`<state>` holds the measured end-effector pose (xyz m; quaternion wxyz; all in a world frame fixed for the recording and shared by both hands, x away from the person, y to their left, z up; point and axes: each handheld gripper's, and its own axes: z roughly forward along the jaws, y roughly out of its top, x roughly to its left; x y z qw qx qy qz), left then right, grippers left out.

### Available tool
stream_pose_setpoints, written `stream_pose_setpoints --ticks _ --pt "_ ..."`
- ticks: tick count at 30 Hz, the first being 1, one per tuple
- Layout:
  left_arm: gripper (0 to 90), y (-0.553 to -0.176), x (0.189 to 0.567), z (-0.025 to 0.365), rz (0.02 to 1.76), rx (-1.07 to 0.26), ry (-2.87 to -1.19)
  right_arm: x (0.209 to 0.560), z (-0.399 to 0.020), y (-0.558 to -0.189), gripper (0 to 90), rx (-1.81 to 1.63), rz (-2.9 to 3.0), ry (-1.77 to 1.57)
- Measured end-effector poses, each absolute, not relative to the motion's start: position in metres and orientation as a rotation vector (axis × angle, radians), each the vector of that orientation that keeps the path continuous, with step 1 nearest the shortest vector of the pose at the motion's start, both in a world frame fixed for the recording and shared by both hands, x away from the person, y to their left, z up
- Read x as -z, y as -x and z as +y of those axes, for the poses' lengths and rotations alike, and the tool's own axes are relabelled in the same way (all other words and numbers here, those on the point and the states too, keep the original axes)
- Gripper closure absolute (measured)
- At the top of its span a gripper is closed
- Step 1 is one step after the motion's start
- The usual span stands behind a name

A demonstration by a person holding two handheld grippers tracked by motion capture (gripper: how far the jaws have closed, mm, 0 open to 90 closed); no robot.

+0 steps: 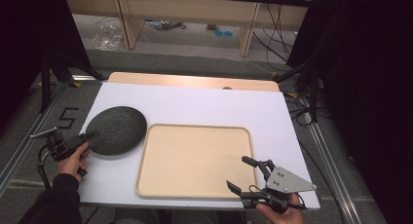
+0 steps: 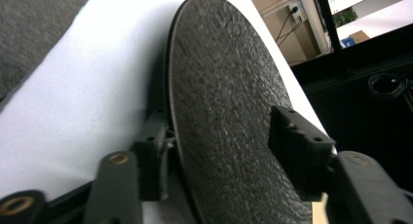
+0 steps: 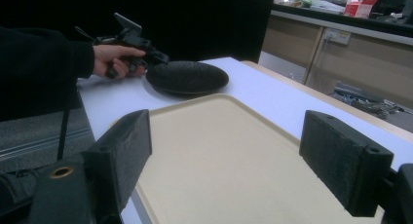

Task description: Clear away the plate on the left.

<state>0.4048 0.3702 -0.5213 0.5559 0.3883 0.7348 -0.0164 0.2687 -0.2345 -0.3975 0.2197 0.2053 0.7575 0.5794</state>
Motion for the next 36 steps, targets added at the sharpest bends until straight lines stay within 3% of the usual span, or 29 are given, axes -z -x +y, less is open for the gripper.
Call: stream_pose_setpoints --ticks 5,8,22,26,36 --pt "57.1 -0.404 0.521 0.370 1.763 0.017 -0.948 0.397 -0.234 -0.269 20.5 -1.602 2.097 -0.569" --pt "72.7 -0.403 0.519 0.368 1.801 -0.033 -0.997 0.398 -0.234 -0.268 20.5 -1.592 2.105 -0.567" --pt "78.2 -0.402 0.523 0.377 1.814 0.116 -0.924 0.398 -0.233 -0.269 20.6 -1.591 2.116 -0.560" --pt "83.6 -0.400 0.518 0.379 1.747 0.136 -0.865 0.398 -0.233 -0.269 20.7 -1.589 2.120 -0.560" --pt "86.6 -0.398 0.513 0.378 1.721 0.134 -0.823 0.398 -0.233 -0.269 20.9 -1.584 2.123 -0.558"
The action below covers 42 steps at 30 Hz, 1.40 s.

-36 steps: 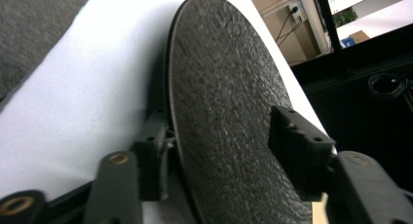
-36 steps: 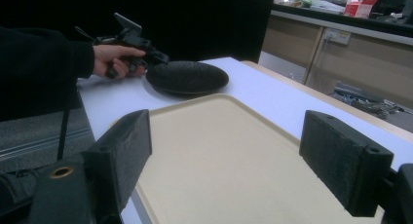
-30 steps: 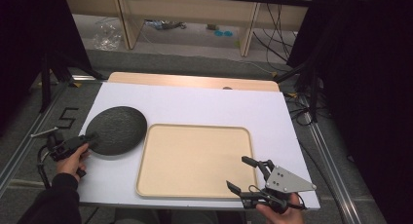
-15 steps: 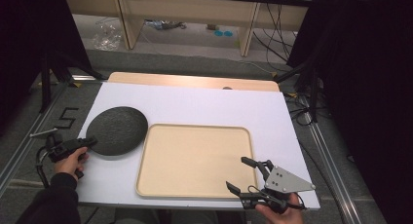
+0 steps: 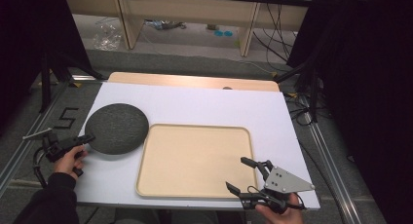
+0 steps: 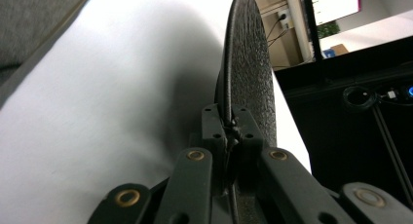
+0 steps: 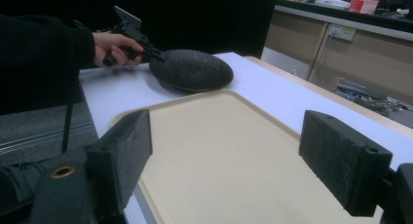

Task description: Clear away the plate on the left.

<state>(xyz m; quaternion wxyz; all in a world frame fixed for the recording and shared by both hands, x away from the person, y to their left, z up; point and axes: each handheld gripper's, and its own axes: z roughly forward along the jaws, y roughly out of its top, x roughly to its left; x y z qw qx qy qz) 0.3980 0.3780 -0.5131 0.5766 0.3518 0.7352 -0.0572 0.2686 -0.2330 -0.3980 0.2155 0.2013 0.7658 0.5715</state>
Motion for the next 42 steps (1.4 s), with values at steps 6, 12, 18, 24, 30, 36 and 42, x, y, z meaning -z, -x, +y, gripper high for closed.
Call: stream_pose_setpoints --ticks 6,12,18,24,30,36,42 --pt "86.8 -0.395 0.510 0.375 1.741 0.103 -0.797 0.398 -0.232 -0.268 21.1 -1.590 2.116 -0.554" --pt "86.7 -0.393 0.508 0.376 1.737 0.095 -0.783 0.399 -0.232 -0.268 21.2 -1.592 2.119 -0.555" --pt "85.9 -0.392 0.507 0.376 1.762 0.105 -0.749 0.399 -0.232 -0.268 21.2 -1.577 2.134 -0.554" --pt "85.3 -0.392 0.508 0.376 1.748 0.157 -0.710 0.399 -0.232 -0.268 21.2 -1.584 2.134 -0.549" --pt "85.1 -0.390 0.504 0.374 1.712 0.191 -0.675 0.399 -0.232 -0.268 21.3 -1.578 2.136 -0.552" --pt "84.6 -0.390 0.500 0.366 1.694 0.209 -0.696 0.399 -0.231 -0.268 21.3 -1.589 2.120 -0.557" --pt "84.6 -0.393 0.497 0.355 1.645 0.254 -0.733 0.399 -0.231 -0.269 21.3 -1.588 2.122 -0.556"
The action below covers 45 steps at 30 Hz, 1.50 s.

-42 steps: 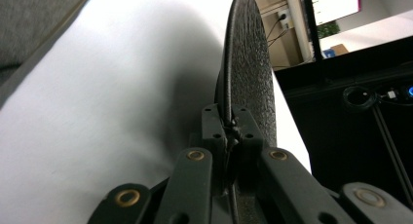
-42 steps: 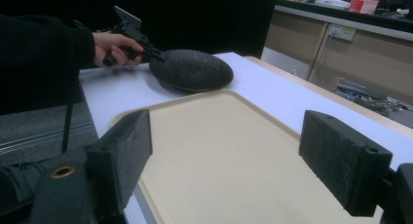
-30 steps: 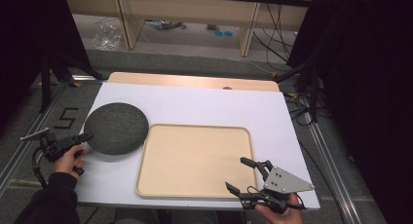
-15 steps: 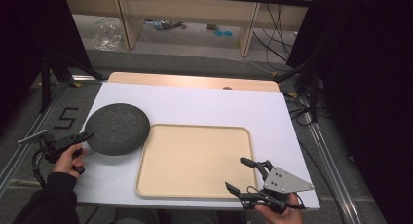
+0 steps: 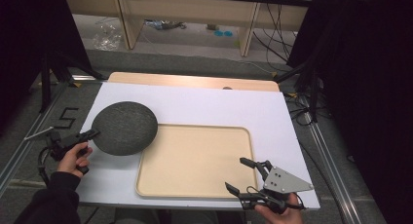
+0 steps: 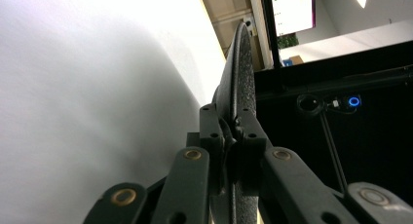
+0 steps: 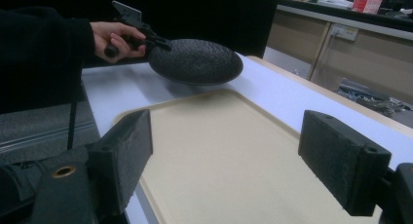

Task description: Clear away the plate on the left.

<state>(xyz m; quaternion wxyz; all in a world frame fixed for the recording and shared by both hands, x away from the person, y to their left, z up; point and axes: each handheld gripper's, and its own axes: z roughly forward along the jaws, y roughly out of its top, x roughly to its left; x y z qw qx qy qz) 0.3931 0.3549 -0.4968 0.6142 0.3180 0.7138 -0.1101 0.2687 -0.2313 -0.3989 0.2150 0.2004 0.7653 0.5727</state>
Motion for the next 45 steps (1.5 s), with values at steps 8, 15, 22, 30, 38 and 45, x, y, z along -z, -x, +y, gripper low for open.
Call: stream_pose_setpoints --ticks 8,15,22,30,38,45 --pt "84.4 -0.396 0.492 0.336 1.628 0.277 -0.786 0.399 -0.232 -0.268 21.3 -1.579 2.137 -0.545" --pt "84.1 -0.396 0.491 0.323 1.603 0.306 -0.844 0.399 -0.231 -0.269 21.4 -1.591 2.135 -0.545" --pt "83.5 -0.396 0.488 0.300 1.593 0.323 -0.888 0.400 -0.231 -0.268 21.5 -1.578 2.143 -0.545" --pt "83.1 -0.397 0.489 0.282 1.581 0.362 -0.921 0.399 -0.232 -0.268 21.6 -1.579 2.138 -0.548" --pt "82.9 -0.399 0.491 0.265 1.581 0.392 -0.929 0.400 -0.231 -0.269 21.7 -1.596 2.137 -0.539" --pt "82.6 -0.399 0.493 0.243 1.575 0.421 -0.961 0.399 -0.232 -0.268 21.7 -1.586 2.141 -0.544"
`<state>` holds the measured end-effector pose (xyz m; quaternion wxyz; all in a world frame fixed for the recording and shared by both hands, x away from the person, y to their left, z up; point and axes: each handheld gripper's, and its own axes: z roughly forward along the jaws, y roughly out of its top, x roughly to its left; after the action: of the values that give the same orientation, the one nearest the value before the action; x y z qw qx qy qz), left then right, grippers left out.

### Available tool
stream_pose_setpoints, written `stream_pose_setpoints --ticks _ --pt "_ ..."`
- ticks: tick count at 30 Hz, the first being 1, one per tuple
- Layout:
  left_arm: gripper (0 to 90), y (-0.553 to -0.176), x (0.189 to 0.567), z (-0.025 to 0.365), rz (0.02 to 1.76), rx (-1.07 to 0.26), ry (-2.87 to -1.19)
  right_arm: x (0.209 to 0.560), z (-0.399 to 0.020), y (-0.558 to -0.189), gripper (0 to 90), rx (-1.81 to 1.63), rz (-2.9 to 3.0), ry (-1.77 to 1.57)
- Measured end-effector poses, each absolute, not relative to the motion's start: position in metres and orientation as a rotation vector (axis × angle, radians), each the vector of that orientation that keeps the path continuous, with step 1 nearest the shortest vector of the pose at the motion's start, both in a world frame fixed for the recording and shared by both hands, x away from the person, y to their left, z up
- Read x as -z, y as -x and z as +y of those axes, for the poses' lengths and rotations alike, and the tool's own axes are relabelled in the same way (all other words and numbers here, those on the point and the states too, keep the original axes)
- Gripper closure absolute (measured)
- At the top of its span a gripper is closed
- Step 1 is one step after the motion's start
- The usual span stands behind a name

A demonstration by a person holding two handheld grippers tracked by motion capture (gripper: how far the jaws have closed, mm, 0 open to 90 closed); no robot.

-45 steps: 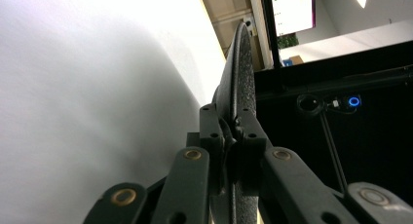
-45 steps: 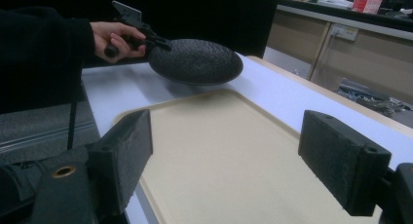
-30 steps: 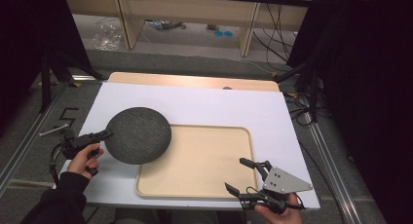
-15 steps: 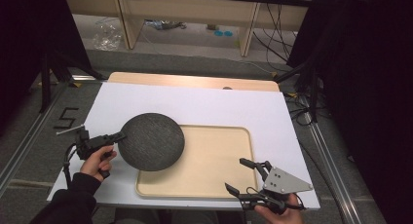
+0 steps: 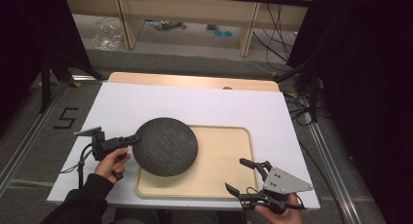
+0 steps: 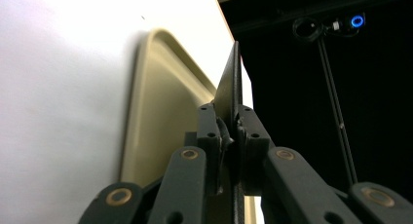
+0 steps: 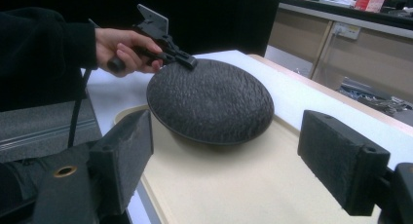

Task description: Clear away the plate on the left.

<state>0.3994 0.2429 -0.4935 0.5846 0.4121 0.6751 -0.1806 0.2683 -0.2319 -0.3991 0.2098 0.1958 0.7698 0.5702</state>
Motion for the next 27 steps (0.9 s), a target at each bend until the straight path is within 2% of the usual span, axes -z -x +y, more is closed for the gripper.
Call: stream_pose_setpoints --ticks 27 --pt "81.6 -0.403 0.505 0.202 1.611 0.492 -1.046 0.400 -0.231 -0.269 21.8 -1.587 2.142 -0.542"
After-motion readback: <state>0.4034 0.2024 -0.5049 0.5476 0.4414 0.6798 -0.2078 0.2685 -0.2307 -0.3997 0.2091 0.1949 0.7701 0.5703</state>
